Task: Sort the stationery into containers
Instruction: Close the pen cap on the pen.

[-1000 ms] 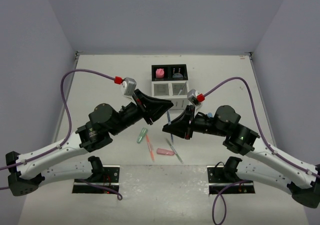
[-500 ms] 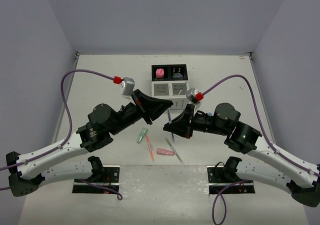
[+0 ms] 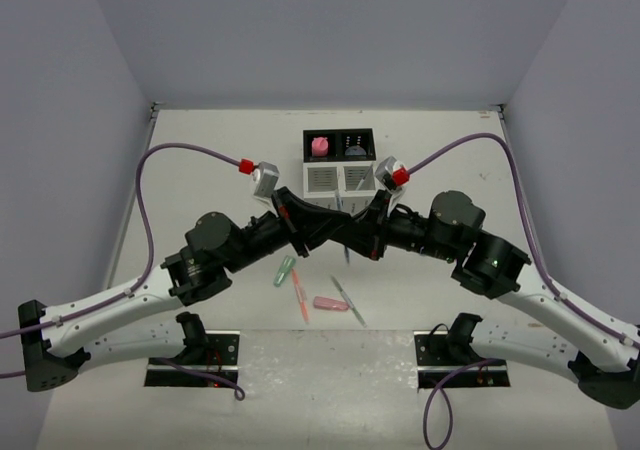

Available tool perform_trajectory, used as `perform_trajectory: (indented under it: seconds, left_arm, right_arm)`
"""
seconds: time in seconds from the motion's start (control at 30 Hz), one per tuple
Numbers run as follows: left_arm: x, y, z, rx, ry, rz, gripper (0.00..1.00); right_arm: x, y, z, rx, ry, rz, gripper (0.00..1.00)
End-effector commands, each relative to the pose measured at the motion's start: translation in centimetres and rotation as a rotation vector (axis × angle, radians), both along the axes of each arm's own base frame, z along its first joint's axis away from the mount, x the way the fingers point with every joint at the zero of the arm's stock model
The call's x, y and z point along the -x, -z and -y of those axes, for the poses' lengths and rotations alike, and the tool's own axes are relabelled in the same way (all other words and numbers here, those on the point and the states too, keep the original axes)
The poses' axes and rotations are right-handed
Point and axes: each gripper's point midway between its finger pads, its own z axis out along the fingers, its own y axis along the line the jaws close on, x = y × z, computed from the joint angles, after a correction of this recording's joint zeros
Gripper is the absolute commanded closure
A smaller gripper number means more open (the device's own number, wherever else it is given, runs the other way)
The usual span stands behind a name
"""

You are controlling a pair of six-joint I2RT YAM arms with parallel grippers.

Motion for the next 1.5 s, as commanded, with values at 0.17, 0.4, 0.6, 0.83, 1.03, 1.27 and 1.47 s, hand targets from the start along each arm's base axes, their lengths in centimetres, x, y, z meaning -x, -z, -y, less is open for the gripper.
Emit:
perform_trajectory:
  seconds: [0.17, 0.4, 0.6, 0.83, 1.03, 1.27, 1.47]
  left_arm:
    - [0.8, 0.0, -1.2, -0.079, 0.006, 0.030, 0.85]
    - [-0.9, -3.4, -3.8, -0.073, -0.143, 0.078, 0.40]
    - [-3.1, -3.7, -4.3, -0.086, -0.261, 0.043, 0.39]
    - [-3.1, -4.2, -2.6, -0.069, -0.219, 0.056, 0.45]
    - [-2.0, -4.5, -1.3, -0.044, -0.134, 0.079, 0.75]
    - [-0.9, -2.9, -0.2, -0.059, -0.053, 0.066, 1.00]
    - [-0.4, -0.2, 0.6, -0.092, -0.004, 0.031, 1.00]
  right_arm:
    - [-1.0, -2.5, 0.0, -0.080, 0.048, 0.082, 1.00]
    - [-0.4, -0.1, -0.6, -0.043, -0.002, 0.044, 1.00]
    - [1.0, -0.1, -1.0, -0.056, -0.080, 0.038, 1.00]
    - [1.8, -0.1, -1.1, -0.055, -0.129, 0.040, 1.00]
    - [1.5, -0.4, -0.8, -0.057, -0.102, 0.044, 1.00]
    - [0.5, -2.1, -0.2, -0.087, -0.024, 0.058, 1.00]
    - [-0.2, -5.1, 0.4, -0.115, 0.025, 0.099, 1.00]
